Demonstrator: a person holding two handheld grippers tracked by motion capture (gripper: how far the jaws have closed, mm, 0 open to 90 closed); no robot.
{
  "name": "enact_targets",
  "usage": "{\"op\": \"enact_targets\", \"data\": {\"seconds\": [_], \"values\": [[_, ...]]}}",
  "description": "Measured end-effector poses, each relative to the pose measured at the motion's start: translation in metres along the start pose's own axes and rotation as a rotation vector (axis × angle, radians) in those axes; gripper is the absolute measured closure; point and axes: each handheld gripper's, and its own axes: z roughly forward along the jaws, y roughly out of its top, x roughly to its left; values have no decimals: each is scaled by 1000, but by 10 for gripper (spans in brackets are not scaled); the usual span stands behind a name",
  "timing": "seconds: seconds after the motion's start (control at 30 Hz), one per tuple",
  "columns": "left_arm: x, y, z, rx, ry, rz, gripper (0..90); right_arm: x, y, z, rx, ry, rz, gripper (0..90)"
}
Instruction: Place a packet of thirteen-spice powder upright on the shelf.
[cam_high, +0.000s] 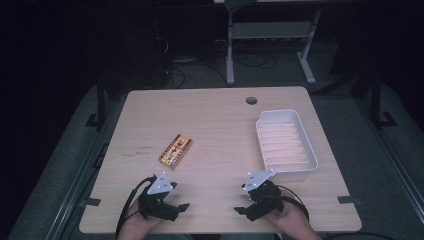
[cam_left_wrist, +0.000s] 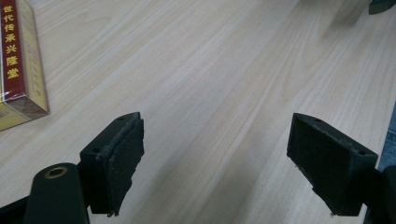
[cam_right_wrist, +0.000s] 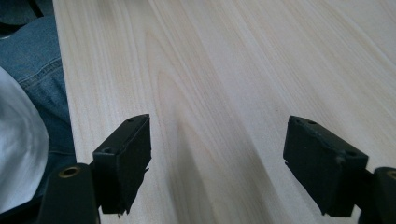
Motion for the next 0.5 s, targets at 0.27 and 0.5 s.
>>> {"op": "enact_targets", "data": {"seconds": [0.27, 0.5], "values": [[3, 0, -1, -1, 12, -6, 181, 2, 1, 1, 4, 3, -1, 225], [10, 1, -3, -4, 29, -22, 181, 3, 1, 4, 11, 12, -7, 225]]}}
